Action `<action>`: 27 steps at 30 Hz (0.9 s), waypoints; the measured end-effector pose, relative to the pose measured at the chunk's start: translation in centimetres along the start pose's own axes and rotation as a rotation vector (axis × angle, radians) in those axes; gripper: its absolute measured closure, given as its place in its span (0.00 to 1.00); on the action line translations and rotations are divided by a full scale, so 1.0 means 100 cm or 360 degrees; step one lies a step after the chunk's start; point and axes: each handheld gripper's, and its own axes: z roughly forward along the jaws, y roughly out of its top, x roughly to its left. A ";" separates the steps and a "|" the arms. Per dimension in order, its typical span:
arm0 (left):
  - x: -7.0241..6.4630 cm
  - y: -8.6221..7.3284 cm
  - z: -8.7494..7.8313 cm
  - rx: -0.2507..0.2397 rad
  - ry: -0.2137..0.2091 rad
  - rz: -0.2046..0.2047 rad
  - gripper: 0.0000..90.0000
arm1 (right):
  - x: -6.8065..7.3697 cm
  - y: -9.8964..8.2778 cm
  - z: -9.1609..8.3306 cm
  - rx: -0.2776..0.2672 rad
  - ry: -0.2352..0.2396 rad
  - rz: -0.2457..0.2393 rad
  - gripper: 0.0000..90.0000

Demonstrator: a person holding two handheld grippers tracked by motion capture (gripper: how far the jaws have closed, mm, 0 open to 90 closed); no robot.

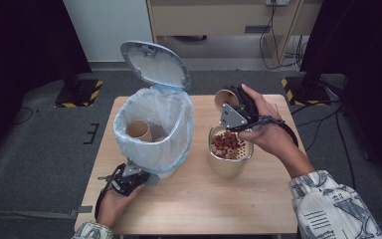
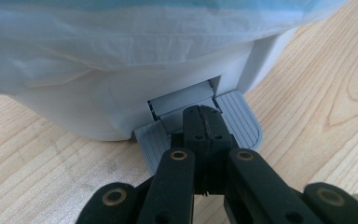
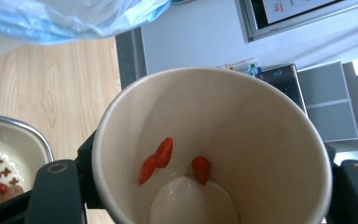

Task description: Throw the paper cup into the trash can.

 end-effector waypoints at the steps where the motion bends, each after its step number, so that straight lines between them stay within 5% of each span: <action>1: 0.000 0.000 0.000 -0.0001 0.0000 0.0000 1.00 | 0.000 0.000 0.000 -0.0004 0.0002 0.0006 0.31; 27: 0.000 0.000 0.000 0.0000 -0.0001 -0.0001 1.00 | -0.013 0.020 0.003 -0.0085 0.0049 0.0133 0.31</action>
